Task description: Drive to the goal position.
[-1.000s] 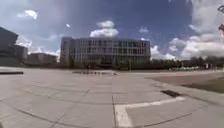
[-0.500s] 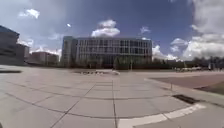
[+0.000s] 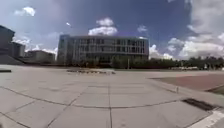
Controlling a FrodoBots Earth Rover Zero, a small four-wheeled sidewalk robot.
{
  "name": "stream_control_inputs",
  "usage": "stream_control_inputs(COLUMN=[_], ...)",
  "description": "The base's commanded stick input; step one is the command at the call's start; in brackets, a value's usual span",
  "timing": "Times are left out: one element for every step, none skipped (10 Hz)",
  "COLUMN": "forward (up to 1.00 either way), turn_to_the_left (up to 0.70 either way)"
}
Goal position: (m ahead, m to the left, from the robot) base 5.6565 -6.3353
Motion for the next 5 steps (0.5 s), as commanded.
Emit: stream_control_inputs(forward=[1.0,1.0,1.0,1.0,1.0], turn_to_the_left=[0.0,0.0,0.0,0.0,0.0])
